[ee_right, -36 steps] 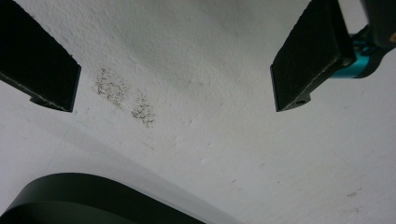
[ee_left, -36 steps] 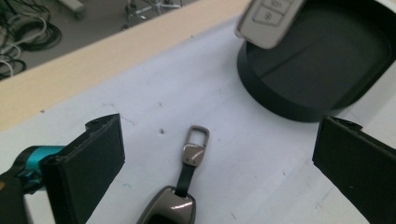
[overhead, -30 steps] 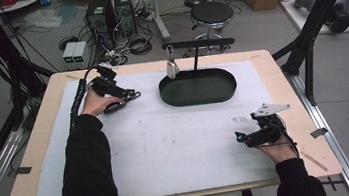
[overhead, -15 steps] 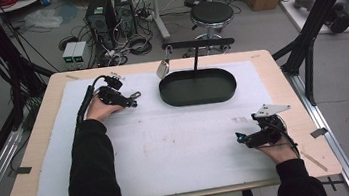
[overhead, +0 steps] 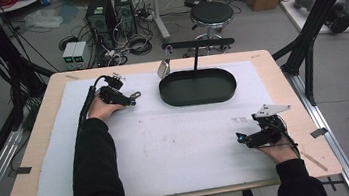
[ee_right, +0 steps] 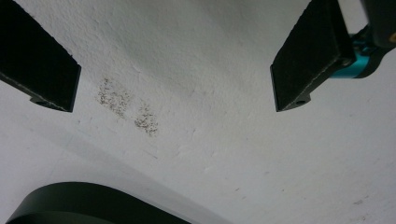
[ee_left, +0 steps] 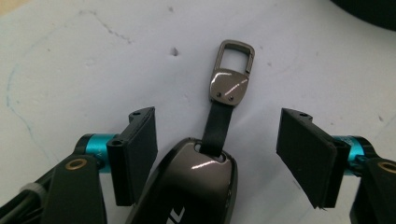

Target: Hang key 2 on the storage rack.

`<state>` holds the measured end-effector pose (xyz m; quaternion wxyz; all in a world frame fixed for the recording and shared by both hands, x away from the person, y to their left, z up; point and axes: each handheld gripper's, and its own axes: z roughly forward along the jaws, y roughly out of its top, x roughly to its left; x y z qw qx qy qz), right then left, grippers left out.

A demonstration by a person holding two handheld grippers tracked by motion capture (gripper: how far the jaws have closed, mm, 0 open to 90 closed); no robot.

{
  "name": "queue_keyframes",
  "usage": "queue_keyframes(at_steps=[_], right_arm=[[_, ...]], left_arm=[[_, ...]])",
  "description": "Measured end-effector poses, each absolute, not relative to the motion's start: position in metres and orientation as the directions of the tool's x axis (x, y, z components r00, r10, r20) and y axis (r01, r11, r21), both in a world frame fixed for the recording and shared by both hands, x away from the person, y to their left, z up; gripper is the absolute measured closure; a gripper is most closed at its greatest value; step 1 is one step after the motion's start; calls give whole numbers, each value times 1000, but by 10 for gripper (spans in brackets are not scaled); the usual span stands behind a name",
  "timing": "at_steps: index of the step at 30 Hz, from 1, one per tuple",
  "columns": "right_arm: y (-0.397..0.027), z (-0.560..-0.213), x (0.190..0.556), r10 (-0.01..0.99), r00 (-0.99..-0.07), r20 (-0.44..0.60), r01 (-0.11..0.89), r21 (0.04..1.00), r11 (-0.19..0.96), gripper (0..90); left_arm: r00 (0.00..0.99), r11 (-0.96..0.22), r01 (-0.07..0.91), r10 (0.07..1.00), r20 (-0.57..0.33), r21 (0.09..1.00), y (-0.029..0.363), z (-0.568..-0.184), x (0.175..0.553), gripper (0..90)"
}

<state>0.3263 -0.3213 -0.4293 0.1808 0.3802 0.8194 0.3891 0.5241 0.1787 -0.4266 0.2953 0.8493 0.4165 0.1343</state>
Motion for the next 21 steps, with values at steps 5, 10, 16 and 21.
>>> queue_keyframes(at_steps=[5,10,16,21], right_arm=[[-321,-429,326,765,-644,-2,484,773,410,9],[-320,-429,325,767,-642,0,486,774,407,9],[-320,-429,325,767,-641,1,488,773,406,9],[-319,-430,326,760,-650,-4,482,771,417,9]], left_arm=[[602,-474,628,798,1,617,177,-425,524,424],[590,-467,638,808,1,613,177,-426,525,465],[604,-472,639,797,-15,607,177,-428,525,516],[607,-476,642,794,-20,602,178,-427,524,629]])
